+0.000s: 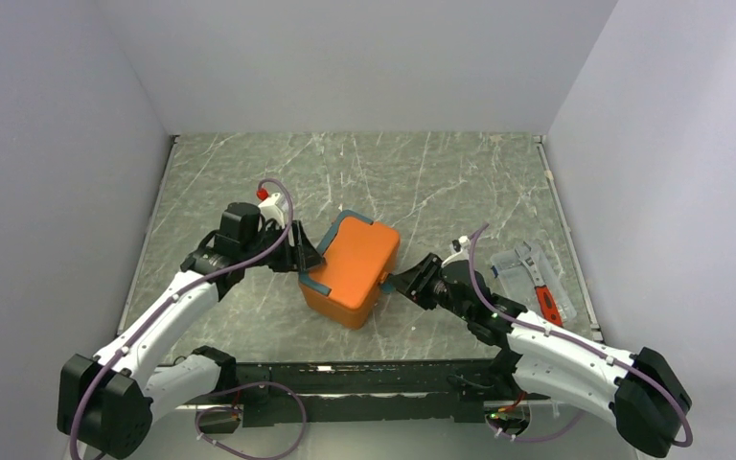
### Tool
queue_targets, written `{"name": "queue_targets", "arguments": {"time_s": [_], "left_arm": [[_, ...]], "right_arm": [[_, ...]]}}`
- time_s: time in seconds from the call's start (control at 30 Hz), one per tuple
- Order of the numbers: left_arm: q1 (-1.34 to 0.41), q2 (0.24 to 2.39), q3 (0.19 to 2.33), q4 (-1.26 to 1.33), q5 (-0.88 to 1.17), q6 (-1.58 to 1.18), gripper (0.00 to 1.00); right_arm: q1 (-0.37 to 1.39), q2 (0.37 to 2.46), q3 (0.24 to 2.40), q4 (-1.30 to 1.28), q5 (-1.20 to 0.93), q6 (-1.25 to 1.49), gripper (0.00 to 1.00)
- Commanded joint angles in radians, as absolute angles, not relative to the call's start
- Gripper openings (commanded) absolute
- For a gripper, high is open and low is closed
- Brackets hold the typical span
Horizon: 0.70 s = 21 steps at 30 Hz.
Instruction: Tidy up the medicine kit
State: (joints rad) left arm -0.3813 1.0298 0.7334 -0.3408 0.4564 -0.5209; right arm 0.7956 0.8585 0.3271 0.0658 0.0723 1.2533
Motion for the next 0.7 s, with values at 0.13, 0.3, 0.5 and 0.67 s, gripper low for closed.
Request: {"name": "queue_targets", "arguments": {"time_s": [0.13,0.3,0.5,0.67], "left_arm": [[-0.4,0.983,0.711,-0.331,0.523,-0.559,0.64],[-0.402,0.973,0.721,-0.346,0.512,-0.552,0.64],[-0.402,0.979,0.722,-0.35,0.5,-0.542,0.64],[-0.403,0.987,0.725,-0.34,0.504,-0.536,0.64]], "right_arm": [[0.8,0.861,0.31,0.146,0.073,1.283,0.37],[0.8,0.834,0.31,0.122,0.085,1.285,0.26],[0.799,0.799,0.316,0.076,0.103,1.278,0.19],[0.8,0.788,0.327,0.058,0.107,1.26,0.1]]}}
